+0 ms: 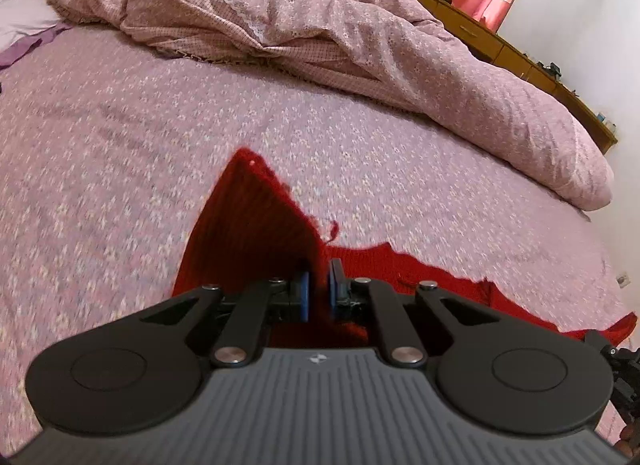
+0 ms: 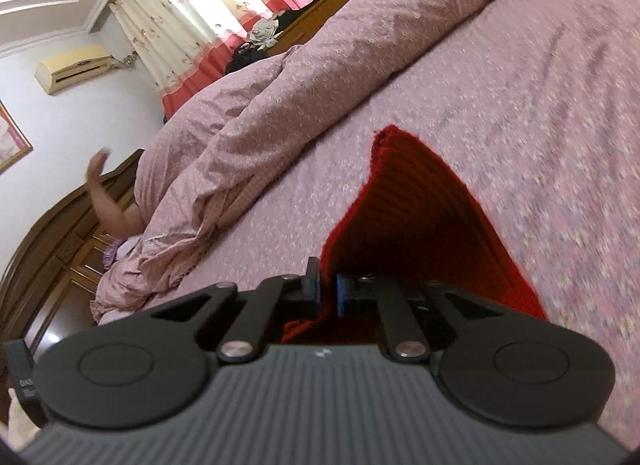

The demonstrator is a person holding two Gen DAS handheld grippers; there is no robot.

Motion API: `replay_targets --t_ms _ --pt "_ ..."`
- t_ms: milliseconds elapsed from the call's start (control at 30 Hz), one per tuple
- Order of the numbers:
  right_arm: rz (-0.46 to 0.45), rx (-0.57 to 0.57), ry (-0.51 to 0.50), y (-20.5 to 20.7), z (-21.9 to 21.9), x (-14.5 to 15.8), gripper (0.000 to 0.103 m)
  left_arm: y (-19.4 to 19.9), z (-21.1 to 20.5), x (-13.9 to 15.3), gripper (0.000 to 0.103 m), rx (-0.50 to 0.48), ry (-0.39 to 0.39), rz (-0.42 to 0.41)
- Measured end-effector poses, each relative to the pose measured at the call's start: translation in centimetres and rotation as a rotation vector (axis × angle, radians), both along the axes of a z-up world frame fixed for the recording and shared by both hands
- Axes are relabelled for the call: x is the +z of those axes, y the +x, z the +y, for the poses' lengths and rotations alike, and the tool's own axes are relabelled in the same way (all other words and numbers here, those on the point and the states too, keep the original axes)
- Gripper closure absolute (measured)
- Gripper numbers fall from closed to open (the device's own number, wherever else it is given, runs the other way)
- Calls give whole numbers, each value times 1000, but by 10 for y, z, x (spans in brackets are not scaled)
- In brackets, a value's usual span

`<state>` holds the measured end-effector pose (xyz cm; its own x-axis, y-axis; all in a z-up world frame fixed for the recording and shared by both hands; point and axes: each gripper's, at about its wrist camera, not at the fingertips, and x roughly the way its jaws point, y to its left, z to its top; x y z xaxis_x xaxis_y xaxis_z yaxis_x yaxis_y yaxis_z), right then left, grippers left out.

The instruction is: Fold small clothes

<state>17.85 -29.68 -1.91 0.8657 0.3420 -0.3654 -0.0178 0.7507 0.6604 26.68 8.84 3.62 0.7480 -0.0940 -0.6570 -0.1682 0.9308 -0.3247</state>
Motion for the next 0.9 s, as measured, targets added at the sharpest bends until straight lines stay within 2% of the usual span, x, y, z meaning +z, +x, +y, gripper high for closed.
replay_targets --t_ms 433,533,633,700,733,767,800,833,900 --pt "77 -78 -50 47 7 -30 90 64 0 -32 90 8 70 82" --pt "114 -113 -58 52 8 -40 86 68 -2 -30 90 -6 103 83" --pt "99 -108 -64 50 9 -42 82 65 -5 -20 86 -19 140 62" --pt "90 -103 -79 48 11 -39 73 60 -6 -11 77 -21 163 41" --pt "79 -105 -89 45 11 -36 64 58 -7 -6 74 -23 169 28" --pt "65 -108 -101 43 11 -33 55 55 -7 -1 65 -26 172 17" --pt "49 -111 -119 40 11 -30 52 52 -8 3 57 -28 175 6" --pt "32 -114 -138 36 12 -26 46 48 -8 6 54 -31 181 -3" --pt "8 -106 -177 30 11 -19 45 41 -11 11 49 -37 199 -9"
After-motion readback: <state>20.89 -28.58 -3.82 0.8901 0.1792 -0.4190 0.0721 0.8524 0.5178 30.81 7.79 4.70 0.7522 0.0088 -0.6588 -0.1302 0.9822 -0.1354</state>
